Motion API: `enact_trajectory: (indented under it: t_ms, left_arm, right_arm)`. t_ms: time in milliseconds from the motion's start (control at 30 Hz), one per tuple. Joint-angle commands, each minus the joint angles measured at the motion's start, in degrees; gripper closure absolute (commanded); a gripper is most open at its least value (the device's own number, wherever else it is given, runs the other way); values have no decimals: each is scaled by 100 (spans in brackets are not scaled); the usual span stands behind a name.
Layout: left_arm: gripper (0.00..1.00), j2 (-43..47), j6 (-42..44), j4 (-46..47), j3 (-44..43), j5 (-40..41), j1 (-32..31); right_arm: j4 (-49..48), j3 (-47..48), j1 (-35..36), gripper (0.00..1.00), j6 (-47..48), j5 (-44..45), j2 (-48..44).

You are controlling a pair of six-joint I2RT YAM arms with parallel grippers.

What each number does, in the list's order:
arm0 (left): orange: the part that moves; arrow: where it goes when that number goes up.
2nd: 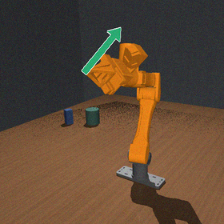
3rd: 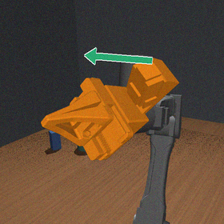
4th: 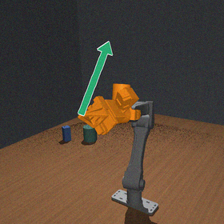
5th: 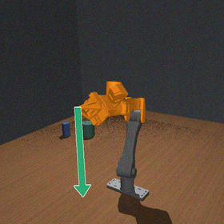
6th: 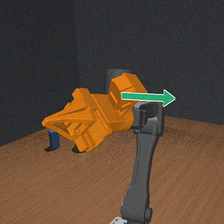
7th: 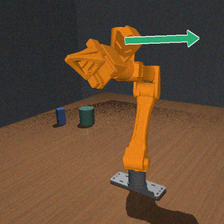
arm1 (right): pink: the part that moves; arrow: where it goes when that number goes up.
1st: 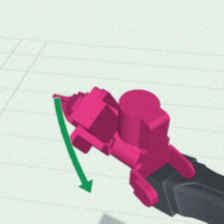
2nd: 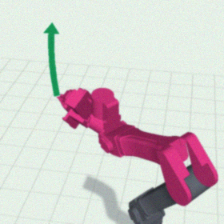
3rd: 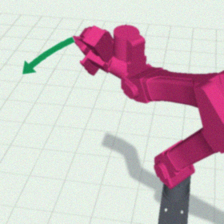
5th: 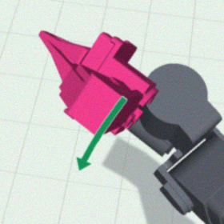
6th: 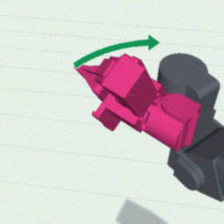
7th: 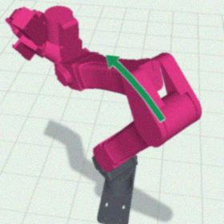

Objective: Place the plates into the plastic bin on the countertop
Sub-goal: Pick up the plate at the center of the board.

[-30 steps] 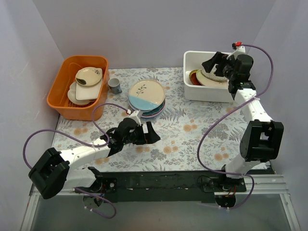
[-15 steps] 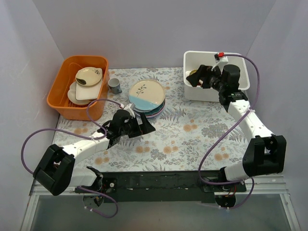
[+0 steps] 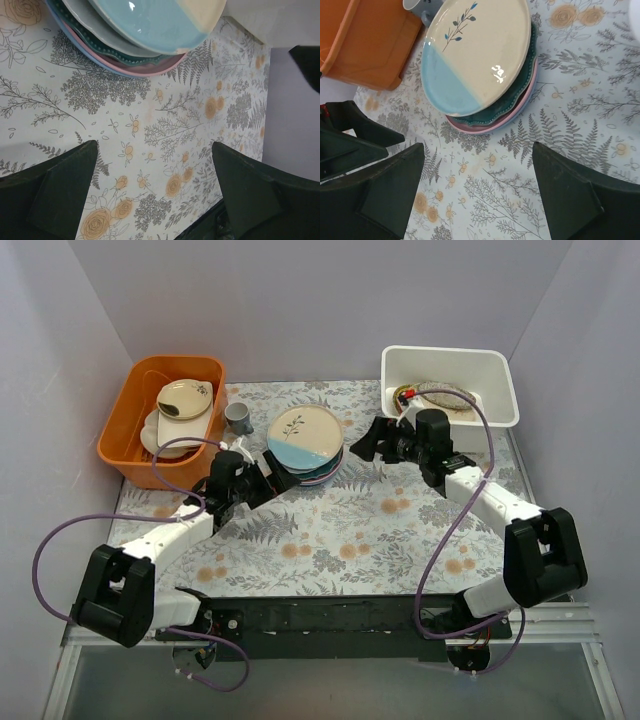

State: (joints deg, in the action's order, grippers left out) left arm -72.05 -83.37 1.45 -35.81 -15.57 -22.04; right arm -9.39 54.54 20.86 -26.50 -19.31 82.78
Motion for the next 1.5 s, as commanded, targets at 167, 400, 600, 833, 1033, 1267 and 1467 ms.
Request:
enact_trajectory:
  t_ms: [167, 400, 600, 833, 1033, 1267, 1467]
  left_arm:
    - [2, -247, -329, 399, -268, -95, 271]
    - [2, -134, -285, 479, -207, -323, 288]
    - [2, 112, -179, 566, 4, -376, 288]
    - [2, 218, -136, 575, 180, -473, 288]
    - [2, 244, -144, 663, 312, -552, 288]
    - [2, 297, -65, 654, 347, -570, 297]
    - [2, 306, -47, 654, 356, -605, 288]
  right_arm:
    - [-1354, -436, 524, 8, -1251, 489, 598]
    - [-2163, -427, 656, 14, -1998, 586, 1371]
    - [-2831, -427, 665, 23, -2482, 613, 1837]
    - [-3341, -243, 656, 31, -3088, 648, 2250]
    - [-3333, -5, 656, 35, -3300, 656, 2576]
    - [-3421, -23, 656, 37, -3353, 771, 2620]
    - [-3447, 109, 647, 41, -3406, 771, 2778]
